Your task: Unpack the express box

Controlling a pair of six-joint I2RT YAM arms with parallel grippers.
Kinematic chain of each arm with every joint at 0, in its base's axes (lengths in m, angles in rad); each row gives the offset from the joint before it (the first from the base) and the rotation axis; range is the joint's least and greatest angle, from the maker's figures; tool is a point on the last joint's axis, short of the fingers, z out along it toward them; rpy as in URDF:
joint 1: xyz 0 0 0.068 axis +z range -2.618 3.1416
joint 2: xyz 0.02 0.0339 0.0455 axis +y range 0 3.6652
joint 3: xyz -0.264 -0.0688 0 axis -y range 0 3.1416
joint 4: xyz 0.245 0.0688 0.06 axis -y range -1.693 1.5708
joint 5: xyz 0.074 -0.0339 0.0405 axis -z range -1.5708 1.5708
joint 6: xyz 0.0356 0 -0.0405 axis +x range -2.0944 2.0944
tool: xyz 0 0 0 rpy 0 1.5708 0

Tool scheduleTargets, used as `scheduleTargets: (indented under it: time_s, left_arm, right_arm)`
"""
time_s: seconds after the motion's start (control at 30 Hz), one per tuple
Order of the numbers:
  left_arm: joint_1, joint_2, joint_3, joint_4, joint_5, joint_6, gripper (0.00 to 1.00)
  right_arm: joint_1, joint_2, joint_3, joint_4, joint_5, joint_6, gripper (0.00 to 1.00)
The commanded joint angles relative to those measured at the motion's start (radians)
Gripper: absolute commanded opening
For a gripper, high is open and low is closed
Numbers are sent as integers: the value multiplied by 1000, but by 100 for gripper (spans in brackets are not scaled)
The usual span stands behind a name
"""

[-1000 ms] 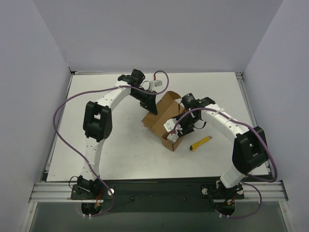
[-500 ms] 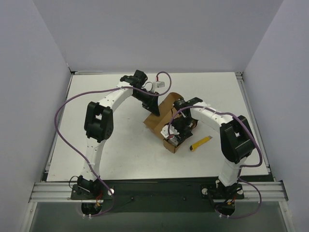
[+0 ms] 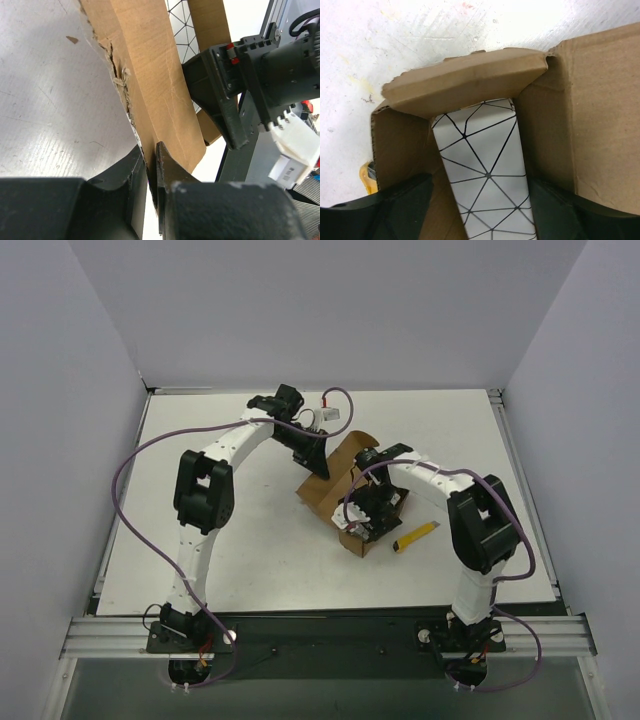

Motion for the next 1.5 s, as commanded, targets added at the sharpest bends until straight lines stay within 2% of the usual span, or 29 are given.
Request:
scheduleTargets:
  time_s: [0.0,0.1,0.2,0.23,0.33,0.57,0.67,0.77,0.87,0.9,0.93,1.0,1.03,1.13,1.17,1.27,1.33,1.47]
  left_arm:
    - [-3,-5,30,3,28,18,19]
    - [-3,-5,35,9,31,12,19]
    - [-3,-2,36,14,28,12,18]
    - [-3,-2,36,13,23,12,18]
    - [-3,-8,35,2,11,27,18]
    - [0,-11,36,0,-9,26,16]
    - [0,-19,42,8,-11,15,16]
    - [3,-31,50,9,-26,2,16]
    - [15,-57,38,13,-61,-17,16]
    - [19,-80,15,19,-89,-25,16]
    - [23,-94,4,25,-103,-37,16]
    - [40,-140,-22,35,-120,-64,16]
    - [46,-157,-48,42,-123,-74,16]
    - [63,-211,-83,55,-91,-109,16]
    - [63,-220,-89,59,-84,-115,16]
    - [60,-249,-112,72,-46,-129,16]
    - [55,-257,-120,72,-54,-137,15]
    - [60,-278,-149,72,-103,-149,12]
  right_arm:
    - [10,152,13,-61,87,7,74]
    - [17,166,9,-69,108,-2,64]
    - [20,157,-17,-60,104,9,45]
    - [20,151,-12,-57,95,35,35]
    - [10,83,44,-49,29,101,28]
    - [-53,-66,263,-57,-173,358,22]
    - [-69,-125,288,-51,-253,426,18]
    - [-79,-162,287,-31,-289,572,17]
    - [-107,-201,276,29,-286,789,17]
    - [-122,-211,270,57,-280,887,17]
    - [-141,-227,267,84,-243,1055,15]
    - [-202,-251,253,179,-174,1240,15]
    - [-226,-273,232,213,-145,1397,13]
    - [-335,-300,196,333,-114,1587,12]
    - [-355,-299,196,386,-94,1698,11]
    - [-432,-270,208,431,-48,1906,9]
    - [-443,-267,201,434,74,1894,2]
    - [-507,-248,155,388,231,1905,1]
